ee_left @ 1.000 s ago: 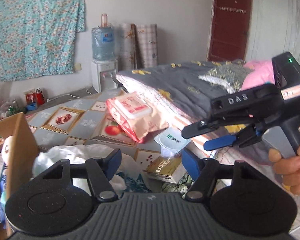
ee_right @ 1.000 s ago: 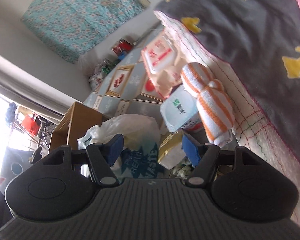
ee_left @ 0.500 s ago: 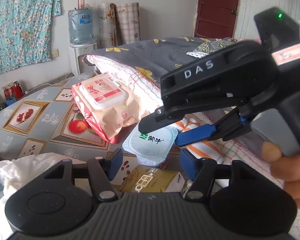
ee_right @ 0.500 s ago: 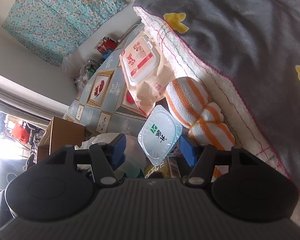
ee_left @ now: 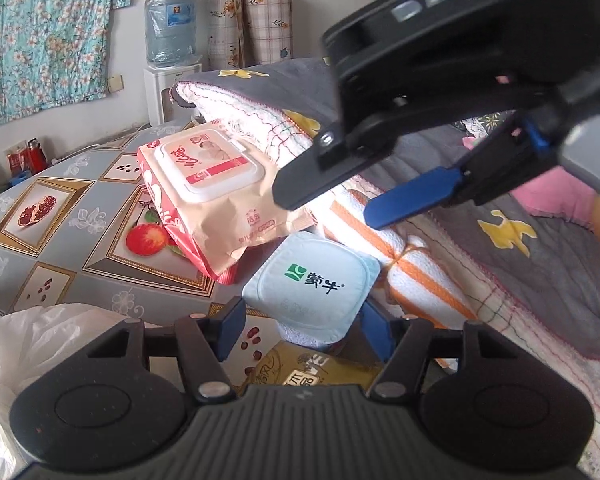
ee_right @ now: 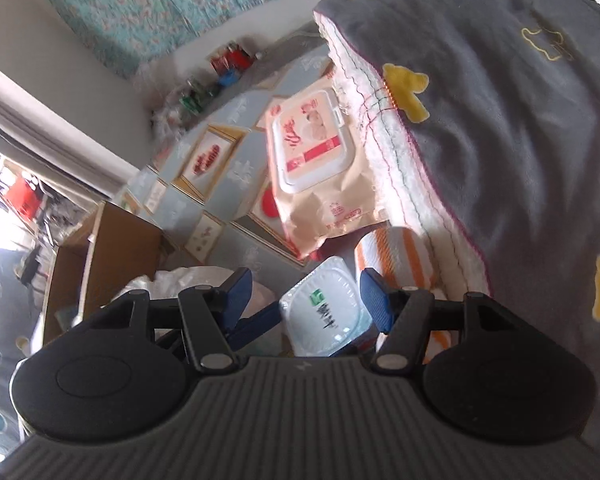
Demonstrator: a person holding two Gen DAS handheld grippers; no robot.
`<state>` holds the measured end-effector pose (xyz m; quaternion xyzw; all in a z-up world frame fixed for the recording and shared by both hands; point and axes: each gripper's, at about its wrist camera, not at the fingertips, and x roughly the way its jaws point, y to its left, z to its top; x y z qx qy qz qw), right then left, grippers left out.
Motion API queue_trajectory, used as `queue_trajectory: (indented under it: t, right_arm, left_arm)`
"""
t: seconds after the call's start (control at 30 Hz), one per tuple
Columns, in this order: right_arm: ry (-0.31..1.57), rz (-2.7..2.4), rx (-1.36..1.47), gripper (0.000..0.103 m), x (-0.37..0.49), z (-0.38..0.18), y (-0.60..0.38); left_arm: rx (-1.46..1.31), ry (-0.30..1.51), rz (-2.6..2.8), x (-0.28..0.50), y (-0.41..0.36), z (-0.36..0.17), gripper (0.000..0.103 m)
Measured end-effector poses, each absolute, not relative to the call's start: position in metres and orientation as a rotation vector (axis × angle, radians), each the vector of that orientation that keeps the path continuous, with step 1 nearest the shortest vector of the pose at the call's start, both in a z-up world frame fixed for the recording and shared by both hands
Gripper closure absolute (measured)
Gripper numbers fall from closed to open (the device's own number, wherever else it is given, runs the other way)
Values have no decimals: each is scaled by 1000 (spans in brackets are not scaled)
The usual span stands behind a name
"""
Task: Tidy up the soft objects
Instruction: 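Close both grippers on the white yogurt cup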
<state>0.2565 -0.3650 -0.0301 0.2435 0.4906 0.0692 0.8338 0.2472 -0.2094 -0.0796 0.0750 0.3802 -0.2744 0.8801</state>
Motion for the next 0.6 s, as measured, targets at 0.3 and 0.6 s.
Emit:
queue_trajectory:
  t: [0.3, 0.6]
  right_arm:
    - [1213, 206, 296, 44, 313, -45, -332]
    - [1317, 242, 412, 44, 326, -73, -337]
  left_arm:
    - [111, 847, -560, 257, -211, -90, 44]
    - [51, 842, -533, 264, -201, -87, 55]
